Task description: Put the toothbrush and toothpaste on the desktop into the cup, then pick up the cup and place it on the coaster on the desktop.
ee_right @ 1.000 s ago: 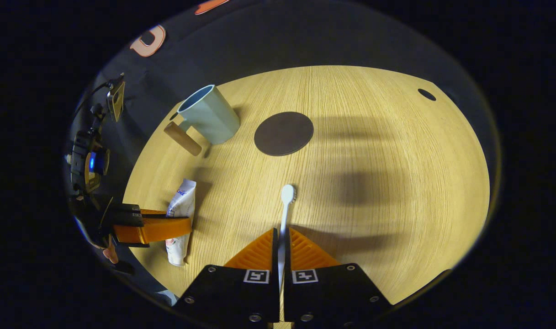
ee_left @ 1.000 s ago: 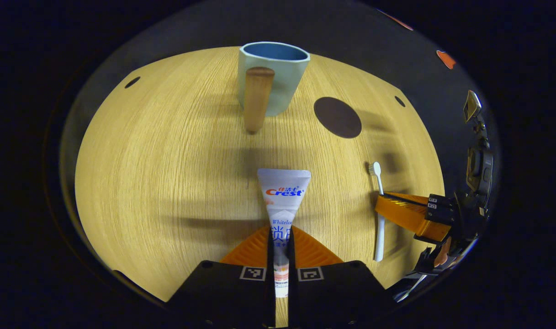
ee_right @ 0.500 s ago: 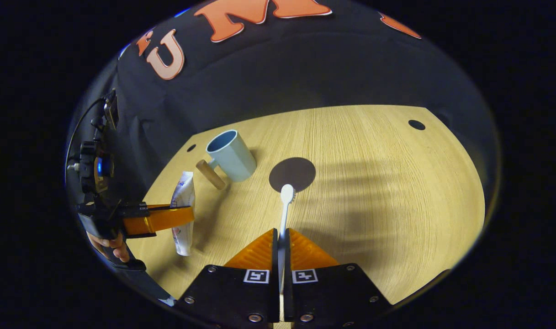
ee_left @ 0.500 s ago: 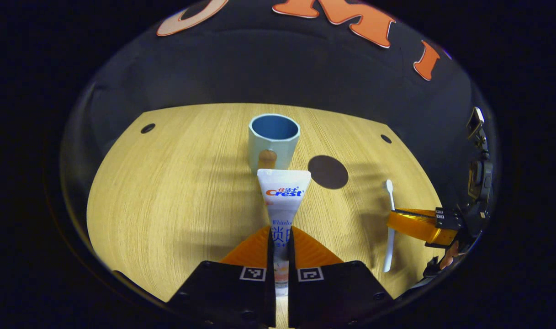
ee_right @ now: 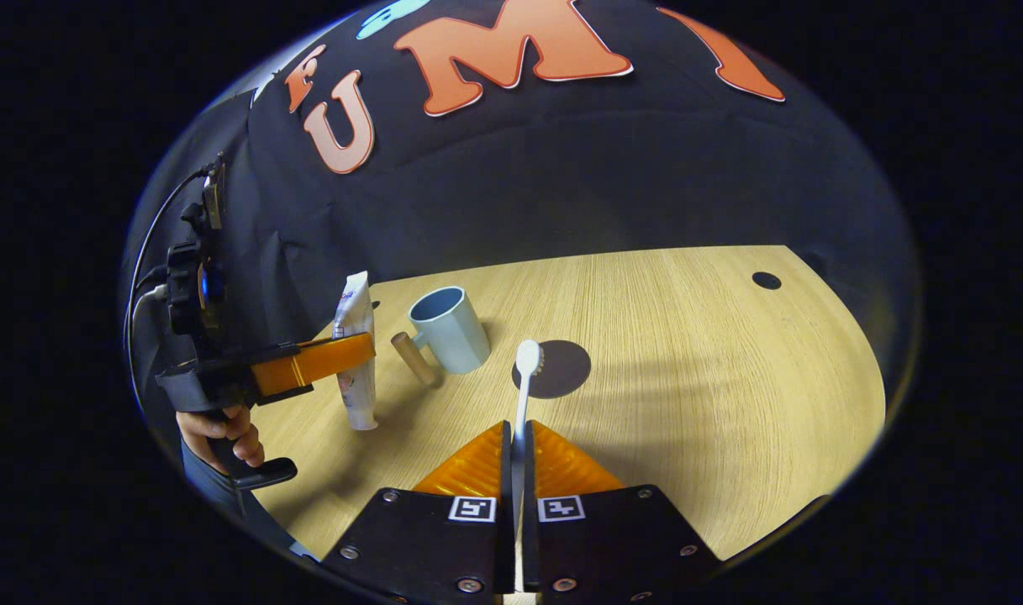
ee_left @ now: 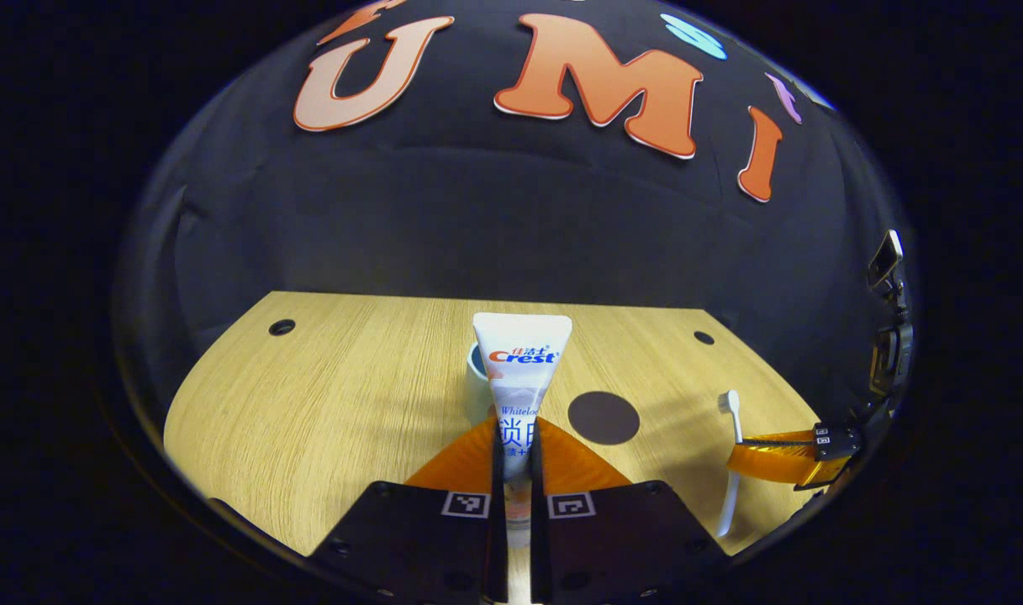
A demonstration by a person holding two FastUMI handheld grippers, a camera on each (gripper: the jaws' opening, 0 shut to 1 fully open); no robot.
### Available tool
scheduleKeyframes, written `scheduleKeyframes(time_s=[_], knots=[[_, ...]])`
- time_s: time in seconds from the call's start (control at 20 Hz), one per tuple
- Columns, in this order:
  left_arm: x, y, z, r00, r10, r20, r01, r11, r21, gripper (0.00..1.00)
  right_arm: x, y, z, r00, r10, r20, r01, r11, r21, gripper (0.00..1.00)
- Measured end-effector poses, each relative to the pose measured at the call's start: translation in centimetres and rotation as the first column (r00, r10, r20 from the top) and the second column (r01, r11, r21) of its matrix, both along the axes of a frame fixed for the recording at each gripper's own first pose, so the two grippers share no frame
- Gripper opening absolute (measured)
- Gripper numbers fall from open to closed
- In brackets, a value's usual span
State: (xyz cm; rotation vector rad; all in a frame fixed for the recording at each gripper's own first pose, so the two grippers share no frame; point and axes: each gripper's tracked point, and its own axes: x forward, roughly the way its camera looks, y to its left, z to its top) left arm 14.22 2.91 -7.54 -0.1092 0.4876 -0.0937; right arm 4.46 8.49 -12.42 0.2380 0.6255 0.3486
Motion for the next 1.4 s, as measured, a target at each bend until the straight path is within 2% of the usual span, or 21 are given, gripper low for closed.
scheduleKeyframes(time_s=[0.15,0.35,0.5,0.65,1.0,1.2,1.4], knots=[[1.6,-0.1,1.5,0.995,0.024,0.097,-0.022,0.999,-0.031,0.1,0.8,0.4,1.0,0.999,-0.004,0.038,0.003,1.0,0.029,0.04],[3.6,0.4,5.2,0.969,0.066,0.236,-0.061,0.998,-0.028,0.1,1.4,0.5,2.4,0.995,-0.009,0.102,0.004,0.999,0.052,0.04],[5.1,0.3,6.3,0.958,0.058,0.282,-0.054,0.998,-0.021,0.1,2.1,0.2,3.1,0.992,-0.025,0.125,0.019,0.999,0.047,0.04],[7.2,0.7,7.6,0.932,0.092,0.35,-0.083,0.996,-0.04,0.1,3.6,-0.1,3.5,0.986,-0.056,0.159,0.049,0.998,0.047,0.04],[11.5,1.9,6.5,0.9,0.138,0.414,-0.123,0.99,-0.064,0.1,6.2,-1.1,3.5,0.977,-0.079,0.2,0.067,0.996,0.067,0.04],[12.7,2.3,4.7,0.902,0.147,0.406,-0.126,0.989,-0.079,0.1,7.4,-1.2,3.2,0.975,-0.085,0.204,0.072,0.995,0.069,0.04],[12.5,2.3,2.3,0.923,0.162,0.35,-0.131,0.985,-0.111,0.1,7.9,-1.4,3.7,0.97,-0.086,0.227,0.073,0.995,0.061,0.04]])
